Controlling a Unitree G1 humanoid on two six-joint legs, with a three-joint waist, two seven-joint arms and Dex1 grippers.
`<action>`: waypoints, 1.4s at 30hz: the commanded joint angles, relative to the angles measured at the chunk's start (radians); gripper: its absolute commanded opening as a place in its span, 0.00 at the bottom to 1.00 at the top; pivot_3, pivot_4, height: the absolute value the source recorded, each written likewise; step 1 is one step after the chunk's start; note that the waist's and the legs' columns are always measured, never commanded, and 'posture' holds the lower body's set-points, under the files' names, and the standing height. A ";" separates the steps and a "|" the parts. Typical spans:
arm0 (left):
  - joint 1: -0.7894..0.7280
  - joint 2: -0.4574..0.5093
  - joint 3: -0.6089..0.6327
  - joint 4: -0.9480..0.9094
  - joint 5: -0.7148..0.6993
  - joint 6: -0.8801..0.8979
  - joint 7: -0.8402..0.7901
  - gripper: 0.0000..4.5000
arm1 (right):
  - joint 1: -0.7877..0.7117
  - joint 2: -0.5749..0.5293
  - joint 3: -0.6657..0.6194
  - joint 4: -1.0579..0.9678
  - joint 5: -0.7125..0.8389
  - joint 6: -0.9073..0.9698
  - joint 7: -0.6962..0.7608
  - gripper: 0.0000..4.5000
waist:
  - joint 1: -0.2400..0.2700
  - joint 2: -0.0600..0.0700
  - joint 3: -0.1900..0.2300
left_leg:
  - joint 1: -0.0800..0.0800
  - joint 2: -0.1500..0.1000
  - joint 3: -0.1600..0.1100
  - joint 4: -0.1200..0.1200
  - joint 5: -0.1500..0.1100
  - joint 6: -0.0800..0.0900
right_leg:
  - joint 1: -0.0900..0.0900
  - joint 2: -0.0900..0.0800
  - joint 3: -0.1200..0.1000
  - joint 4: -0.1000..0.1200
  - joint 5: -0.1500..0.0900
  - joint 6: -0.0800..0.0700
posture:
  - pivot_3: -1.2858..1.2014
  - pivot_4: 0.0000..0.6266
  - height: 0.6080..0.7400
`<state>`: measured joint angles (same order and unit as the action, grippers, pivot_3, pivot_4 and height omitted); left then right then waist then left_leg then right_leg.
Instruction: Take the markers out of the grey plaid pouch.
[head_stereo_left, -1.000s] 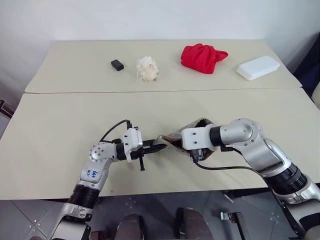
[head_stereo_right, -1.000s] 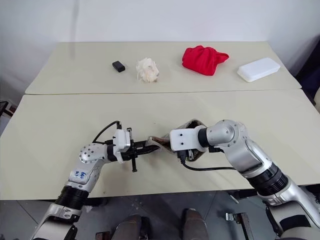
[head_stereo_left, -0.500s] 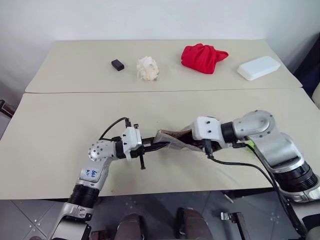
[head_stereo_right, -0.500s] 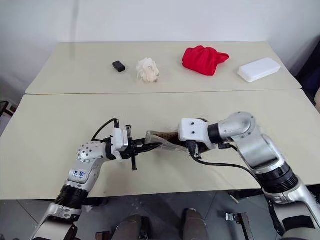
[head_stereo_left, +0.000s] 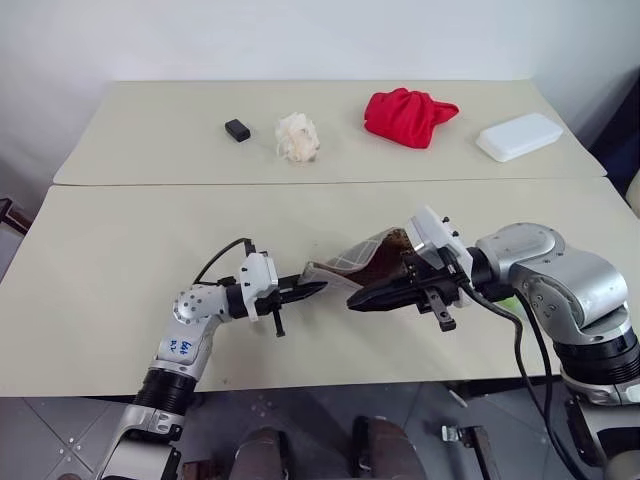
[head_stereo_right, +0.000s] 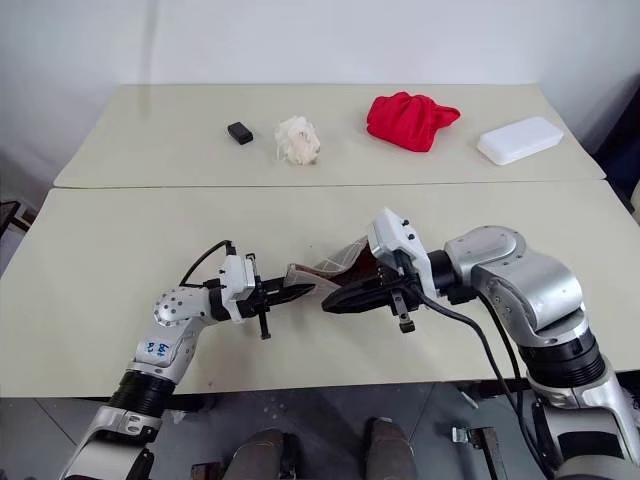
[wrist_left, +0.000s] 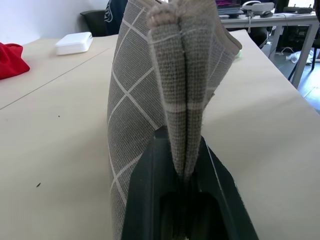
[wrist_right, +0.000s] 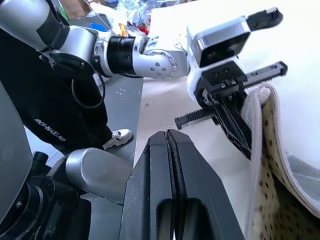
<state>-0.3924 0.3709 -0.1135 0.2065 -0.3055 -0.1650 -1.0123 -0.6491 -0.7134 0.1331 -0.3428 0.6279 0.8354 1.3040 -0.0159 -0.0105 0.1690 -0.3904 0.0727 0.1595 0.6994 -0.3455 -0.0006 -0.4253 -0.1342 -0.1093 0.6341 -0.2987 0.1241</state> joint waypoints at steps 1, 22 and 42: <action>0.001 0.003 0.020 -0.022 -0.008 -0.006 0.002 0.00 | -0.009 -0.029 -0.014 -0.006 -0.006 -0.040 0.001 0.01 | 0.003 0.000 0.000 | 0.000 0.000 0.000 0.000 0.000 0.000 | 0.000 0.000 0.000 0.000 0.000 0.000 | 0.52 0.24 1.00; 0.029 0.063 0.070 -0.073 -0.202 0.096 -0.325 0.00 | -0.048 -0.240 -0.142 -0.239 0.103 0.124 -0.166 0.99 | 0.014 0.000 0.000 | -0.001 0.000 0.000 0.000 0.000 0.000 | -0.001 0.000 0.000 -0.001 0.000 0.000 | 0.52 0.24 1.00; 0.035 0.004 0.061 0.212 -0.060 -0.398 -0.322 0.00 | -0.024 -0.301 -0.068 -0.380 0.089 0.149 -0.333 0.18 | 0.012 0.000 0.000 | 0.001 0.000 -0.009 0.000 0.000 0.001 | 0.000 0.000 0.001 -0.004 0.000 -0.001 | 0.52 0.24 1.00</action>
<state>-0.3786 0.3679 -0.0369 0.4043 -0.4050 -0.5309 -1.3190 -0.6506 -1.0187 0.0586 -0.7061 0.7412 0.9724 1.0067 -0.0043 -0.0109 0.1687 -0.3892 0.0727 0.1508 0.6991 -0.3459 0.0000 -0.4253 -0.1346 -0.1081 0.6296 -0.2984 0.1234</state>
